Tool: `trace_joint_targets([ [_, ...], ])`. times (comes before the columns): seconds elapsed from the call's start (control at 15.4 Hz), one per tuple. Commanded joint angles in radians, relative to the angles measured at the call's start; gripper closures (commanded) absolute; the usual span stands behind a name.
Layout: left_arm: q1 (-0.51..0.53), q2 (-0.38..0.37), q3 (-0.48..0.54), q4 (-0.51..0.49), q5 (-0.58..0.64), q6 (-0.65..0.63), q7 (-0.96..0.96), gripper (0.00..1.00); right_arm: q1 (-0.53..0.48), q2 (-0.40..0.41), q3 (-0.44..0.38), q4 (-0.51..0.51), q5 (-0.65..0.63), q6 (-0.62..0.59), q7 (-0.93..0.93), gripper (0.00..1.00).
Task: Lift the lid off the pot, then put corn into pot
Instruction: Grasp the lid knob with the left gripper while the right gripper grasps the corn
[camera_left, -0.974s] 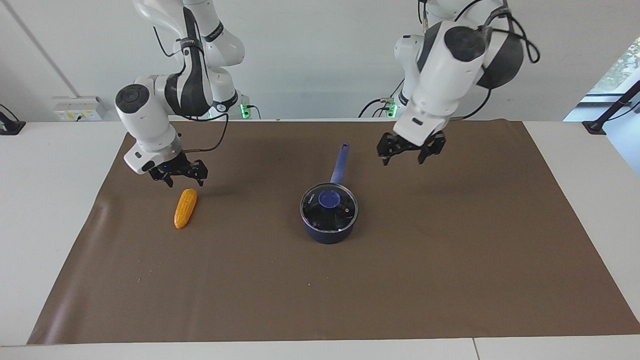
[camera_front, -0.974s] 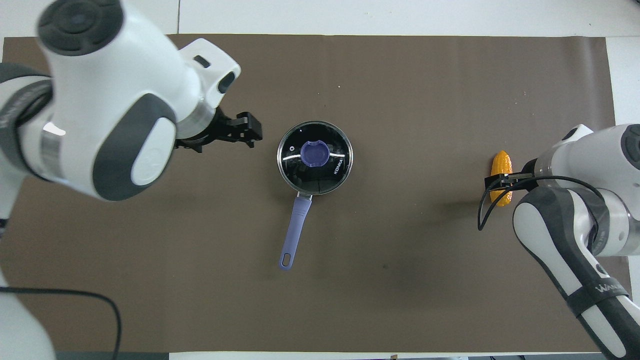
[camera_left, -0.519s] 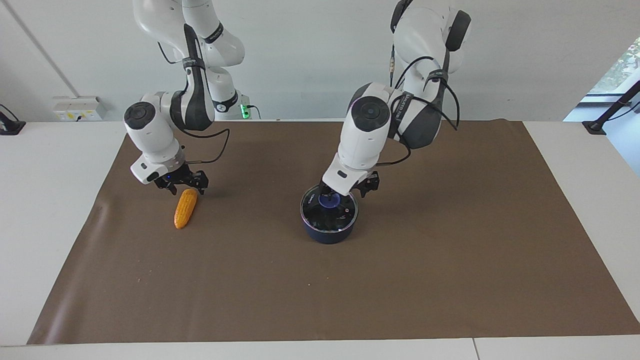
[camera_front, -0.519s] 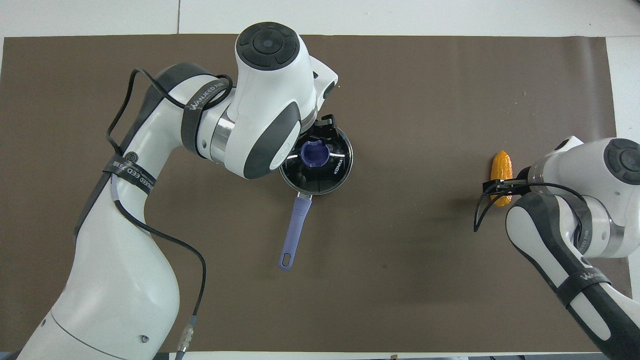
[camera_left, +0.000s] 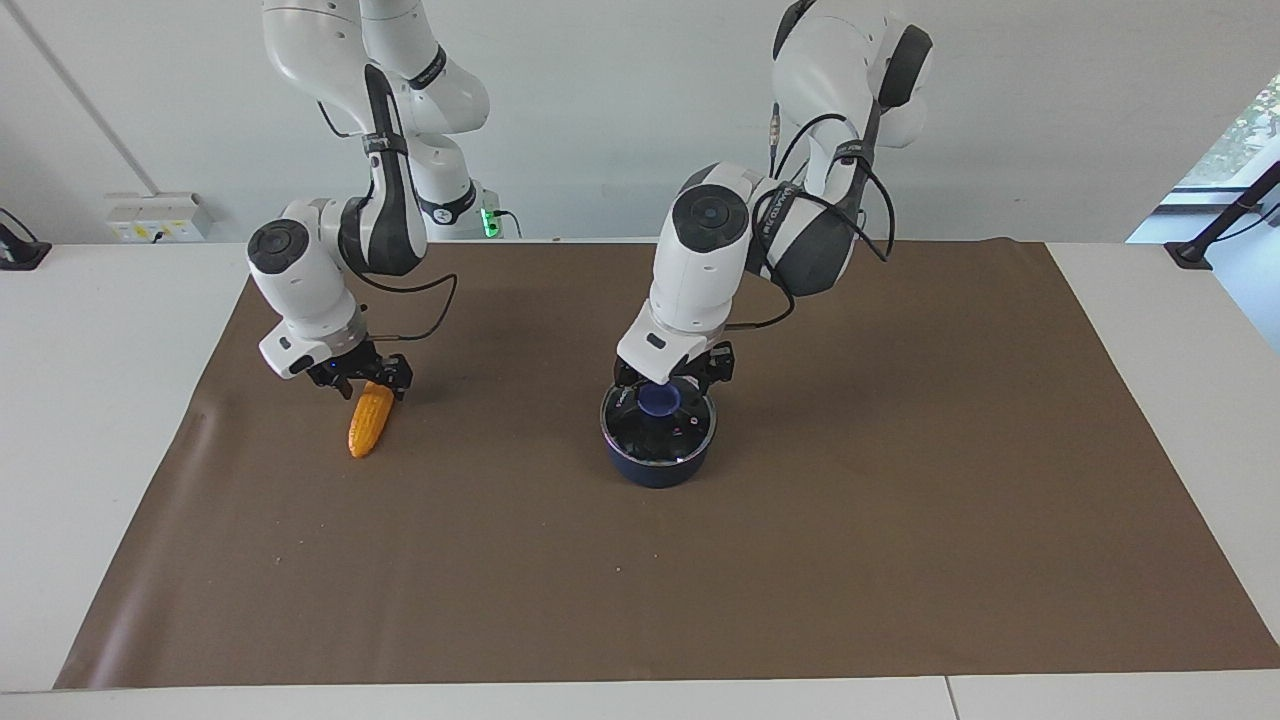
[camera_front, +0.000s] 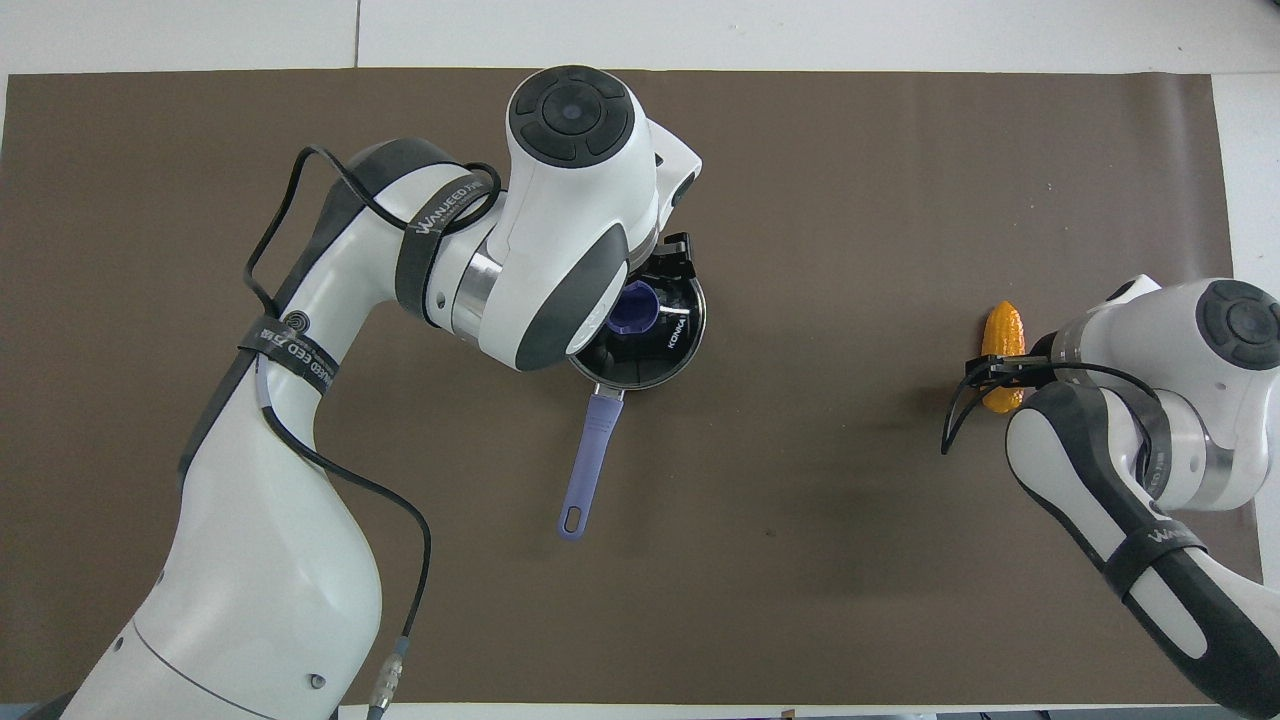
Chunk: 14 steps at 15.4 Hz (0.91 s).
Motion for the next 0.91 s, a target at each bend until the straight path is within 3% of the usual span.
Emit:
trace_joint_targets([
  [0.0, -0.024, -0.002, 0.014, -0.040, 0.021, 0.051, 0.002, 0.00, -0.014, -0.010, 0.008, -0.027, 0.012, 0.025, 0.010, 0.27],
  [0.39, -0.025, -0.002, 0.014, -0.066, 0.026, 0.055, 0.002, 0.00, -0.023, -0.015, 0.008, -0.047, 0.012, 0.045, 0.001, 0.28],
  [0.58, -0.027, -0.004, 0.014, -0.077, 0.023, 0.065, 0.002, 0.01, -0.027, -0.015, 0.008, -0.049, 0.012, 0.044, -0.001, 0.52],
  [0.84, -0.033, -0.005, 0.014, -0.083, 0.017, 0.066, 0.002, 0.04, -0.023, -0.015, 0.008, -0.044, 0.010, 0.032, -0.001, 0.93],
])
